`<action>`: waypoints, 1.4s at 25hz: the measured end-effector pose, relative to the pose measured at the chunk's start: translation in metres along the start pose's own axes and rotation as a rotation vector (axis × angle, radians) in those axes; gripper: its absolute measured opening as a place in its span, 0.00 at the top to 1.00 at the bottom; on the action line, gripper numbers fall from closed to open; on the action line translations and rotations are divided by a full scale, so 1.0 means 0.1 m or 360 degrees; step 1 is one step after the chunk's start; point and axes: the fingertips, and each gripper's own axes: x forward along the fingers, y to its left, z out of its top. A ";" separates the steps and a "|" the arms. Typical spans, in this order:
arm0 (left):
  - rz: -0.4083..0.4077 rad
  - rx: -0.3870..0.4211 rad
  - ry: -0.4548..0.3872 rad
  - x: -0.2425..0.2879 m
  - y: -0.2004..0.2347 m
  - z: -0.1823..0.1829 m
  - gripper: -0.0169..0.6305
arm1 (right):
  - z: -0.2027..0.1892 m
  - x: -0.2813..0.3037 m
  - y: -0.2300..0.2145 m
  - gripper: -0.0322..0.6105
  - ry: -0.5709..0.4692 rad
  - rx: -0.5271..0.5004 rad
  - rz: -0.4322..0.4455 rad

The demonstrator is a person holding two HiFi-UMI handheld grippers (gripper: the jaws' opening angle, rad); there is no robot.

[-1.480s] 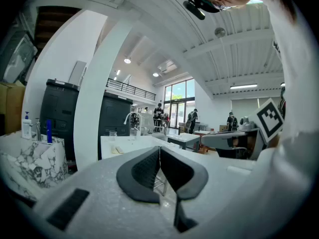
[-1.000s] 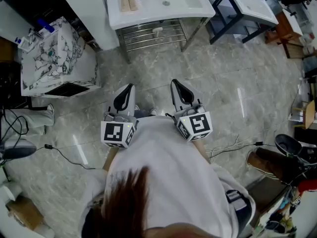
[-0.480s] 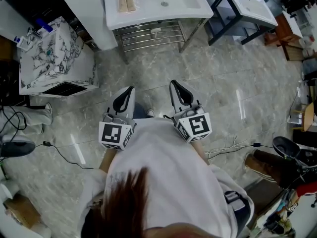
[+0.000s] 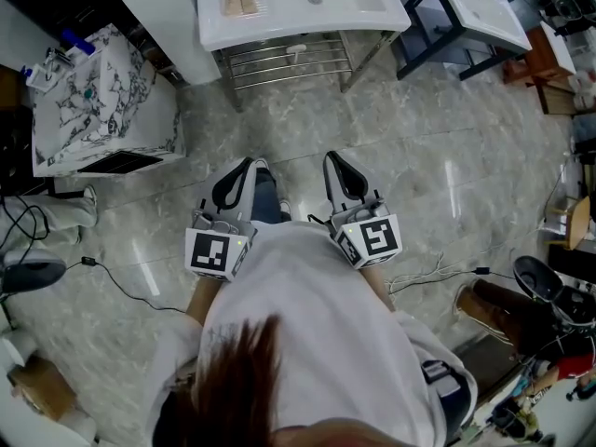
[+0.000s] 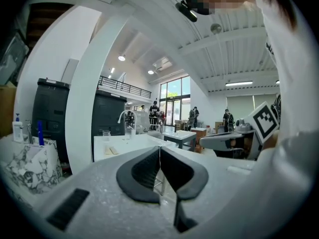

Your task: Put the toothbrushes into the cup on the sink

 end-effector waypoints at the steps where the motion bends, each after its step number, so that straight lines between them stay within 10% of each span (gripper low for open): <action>1: 0.0007 -0.0016 -0.0010 0.04 0.06 0.02 0.95 | 0.00 0.05 -0.03 0.92 0.0010 0.0003 -0.0003; 35: 0.0073 -0.0258 0.0057 1.36 1.69 0.18 0.95 | 0.19 1.87 -0.87 0.92 0.0149 0.0088 -0.0230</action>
